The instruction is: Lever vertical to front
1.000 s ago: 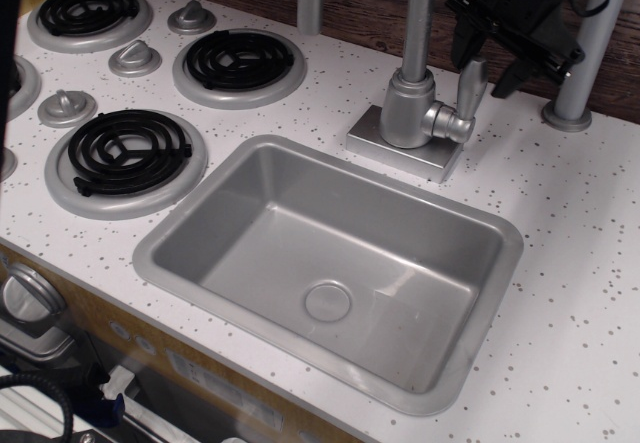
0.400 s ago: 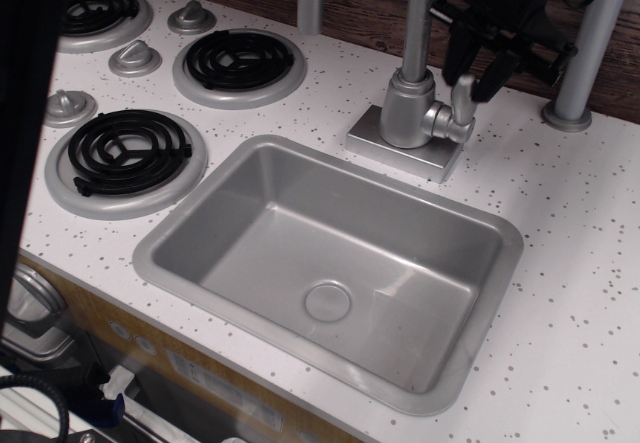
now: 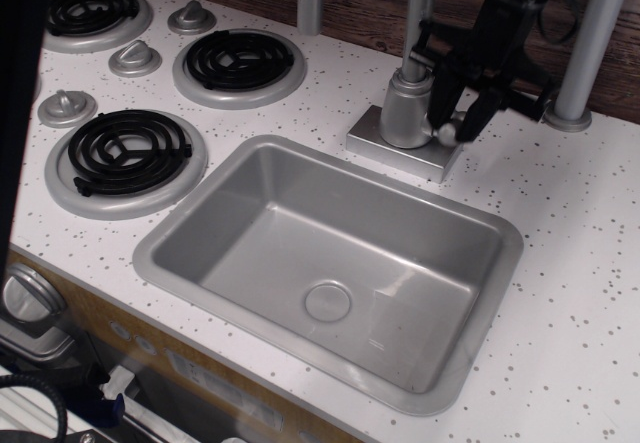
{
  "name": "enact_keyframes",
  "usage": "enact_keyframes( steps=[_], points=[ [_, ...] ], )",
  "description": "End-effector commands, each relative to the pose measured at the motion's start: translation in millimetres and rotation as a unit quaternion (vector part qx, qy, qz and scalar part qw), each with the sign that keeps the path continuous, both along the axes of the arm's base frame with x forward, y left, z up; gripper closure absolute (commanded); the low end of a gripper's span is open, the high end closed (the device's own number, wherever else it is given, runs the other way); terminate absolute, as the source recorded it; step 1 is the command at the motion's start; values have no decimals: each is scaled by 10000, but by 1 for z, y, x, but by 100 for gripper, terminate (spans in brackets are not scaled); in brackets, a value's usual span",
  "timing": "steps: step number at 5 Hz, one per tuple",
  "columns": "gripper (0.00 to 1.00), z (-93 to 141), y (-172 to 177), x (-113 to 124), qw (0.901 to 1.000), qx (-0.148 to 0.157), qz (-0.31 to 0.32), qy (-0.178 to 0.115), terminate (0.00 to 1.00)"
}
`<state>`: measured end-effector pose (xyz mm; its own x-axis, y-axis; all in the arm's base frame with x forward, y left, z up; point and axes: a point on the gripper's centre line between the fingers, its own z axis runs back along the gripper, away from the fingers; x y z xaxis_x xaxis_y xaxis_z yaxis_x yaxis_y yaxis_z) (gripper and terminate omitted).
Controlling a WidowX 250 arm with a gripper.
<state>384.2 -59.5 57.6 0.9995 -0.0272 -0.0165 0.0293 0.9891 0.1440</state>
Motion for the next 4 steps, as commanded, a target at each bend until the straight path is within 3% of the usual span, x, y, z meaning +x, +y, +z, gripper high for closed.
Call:
enact_keyframes(
  steps=[1, 2, 3, 4],
  points=[
    [100, 14, 5, 4, 9985, -247, 128, -478, 0],
    [100, 9, 6, 4, 9981, -331, 139, -501, 0],
    [0, 18, 3, -1, 9984, -156, 256, -472, 0],
    [0, 31, -2, -9, 9979, 76, 397, -506, 0]
  ],
)
